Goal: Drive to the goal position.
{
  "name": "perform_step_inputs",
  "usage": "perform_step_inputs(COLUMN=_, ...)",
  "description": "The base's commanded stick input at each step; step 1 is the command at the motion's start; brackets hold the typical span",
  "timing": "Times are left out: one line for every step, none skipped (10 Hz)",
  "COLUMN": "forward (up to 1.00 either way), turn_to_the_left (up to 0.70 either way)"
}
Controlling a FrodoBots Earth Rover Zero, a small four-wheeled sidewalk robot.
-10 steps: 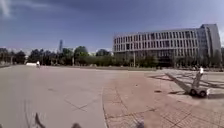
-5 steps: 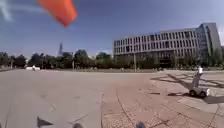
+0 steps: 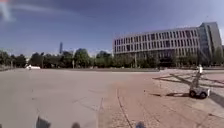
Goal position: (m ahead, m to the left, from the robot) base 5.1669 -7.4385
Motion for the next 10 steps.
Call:
perform_step_inputs(forward=0.7, turn_to_the_left=-0.04)
perform_step_inputs(forward=0.7, turn_to_the_left=-0.04)
perform_step_inputs(forward=0.7, turn_to_the_left=-0.04)
perform_step_inputs(forward=0.7, turn_to_the_left=-0.04)
perform_step_inputs(forward=0.7, turn_to_the_left=-0.04)
perform_step_inputs(forward=0.7, turn_to_the_left=-0.04)
perform_step_inputs(forward=0.7, turn_to_the_left=-0.04)
perform_step_inputs(forward=0.7, turn_to_the_left=-0.04)
perform_step_inputs(forward=0.7, turn_to_the_left=-0.04)
perform_step_inputs(forward=0.7, turn_to_the_left=-0.04)
